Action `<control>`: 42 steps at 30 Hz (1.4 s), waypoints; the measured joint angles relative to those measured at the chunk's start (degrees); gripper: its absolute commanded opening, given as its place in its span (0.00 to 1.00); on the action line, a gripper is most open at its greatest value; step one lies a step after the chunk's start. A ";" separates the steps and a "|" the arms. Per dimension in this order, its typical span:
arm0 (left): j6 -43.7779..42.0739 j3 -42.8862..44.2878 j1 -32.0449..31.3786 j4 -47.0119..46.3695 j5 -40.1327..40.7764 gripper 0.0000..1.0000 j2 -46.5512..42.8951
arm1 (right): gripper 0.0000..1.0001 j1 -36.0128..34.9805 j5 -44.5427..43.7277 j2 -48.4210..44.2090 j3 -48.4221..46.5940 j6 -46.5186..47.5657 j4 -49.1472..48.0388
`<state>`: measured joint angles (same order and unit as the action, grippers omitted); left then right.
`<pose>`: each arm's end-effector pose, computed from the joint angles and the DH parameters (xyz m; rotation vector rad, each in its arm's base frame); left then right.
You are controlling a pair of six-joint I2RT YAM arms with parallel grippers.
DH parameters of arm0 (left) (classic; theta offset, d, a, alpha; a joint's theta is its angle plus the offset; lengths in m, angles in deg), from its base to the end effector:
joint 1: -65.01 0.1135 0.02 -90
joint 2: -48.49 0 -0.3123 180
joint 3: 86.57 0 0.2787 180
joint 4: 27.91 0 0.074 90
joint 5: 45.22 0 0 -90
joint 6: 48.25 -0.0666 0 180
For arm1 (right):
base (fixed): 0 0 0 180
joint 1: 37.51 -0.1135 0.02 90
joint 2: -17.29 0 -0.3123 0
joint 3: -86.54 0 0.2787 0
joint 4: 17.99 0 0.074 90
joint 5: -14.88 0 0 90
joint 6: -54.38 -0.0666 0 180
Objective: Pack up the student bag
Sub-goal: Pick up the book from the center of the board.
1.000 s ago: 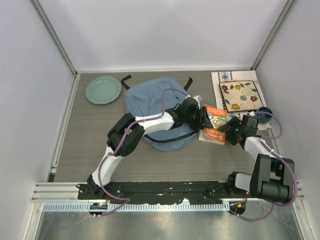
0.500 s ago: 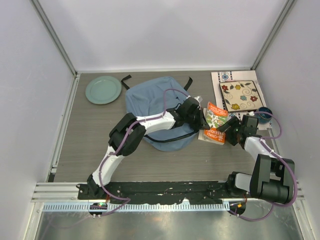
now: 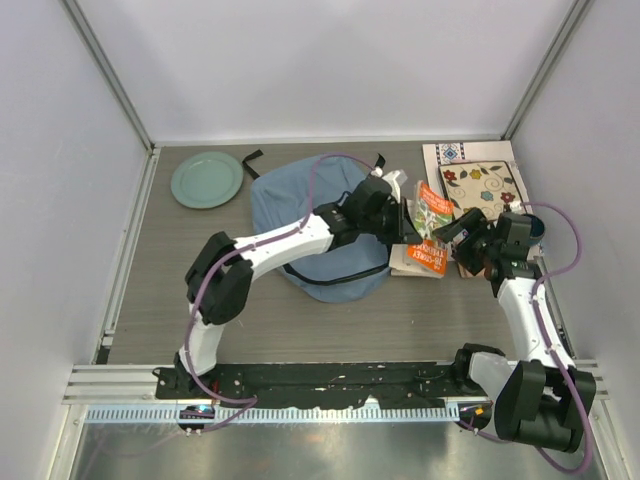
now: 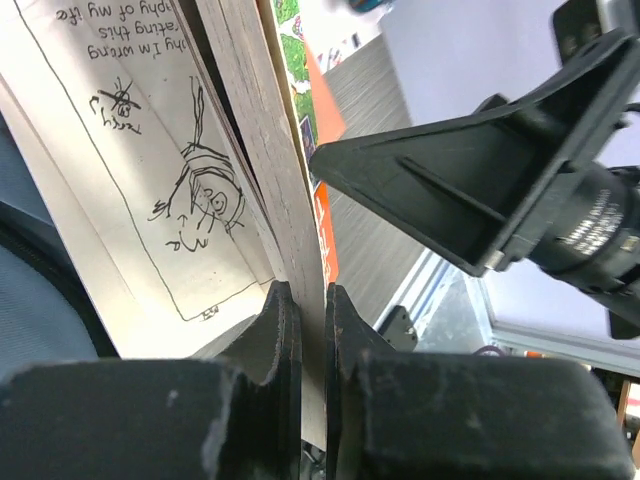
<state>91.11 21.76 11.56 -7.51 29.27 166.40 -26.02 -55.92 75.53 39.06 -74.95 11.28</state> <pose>0.3196 -0.4610 0.2740 0.2715 2.3676 -1.2743 0.2339 -0.0252 0.2390 0.8215 2.1509 0.6341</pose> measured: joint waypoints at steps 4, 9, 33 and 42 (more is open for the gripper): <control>-0.33 -2.16 1.68 -0.85 -0.17 0.00 -6.05 | 0.89 0.22 0.46 -2.34 -2.03 -0.04 1.73; -0.22 -4.79 3.98 -3.91 -0.76 0.00 -11.30 | 0.90 0.55 5.07 -3.56 -3.21 -0.72 0.76; 3.39 -12.15 7.56 -16.28 -10.95 0.00 -20.11 | 0.90 0.63 27.39 -0.42 0.81 -20.26 -32.76; 9.09 -17.40 8.85 -22.05 -14.99 0.00 -19.78 | 0.90 0.00 29.83 2.49 6.34 -25.62 -41.00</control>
<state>100.20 4.36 20.41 -29.57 14.28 146.62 -26.02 -26.08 78.02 45.40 -100.57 -29.73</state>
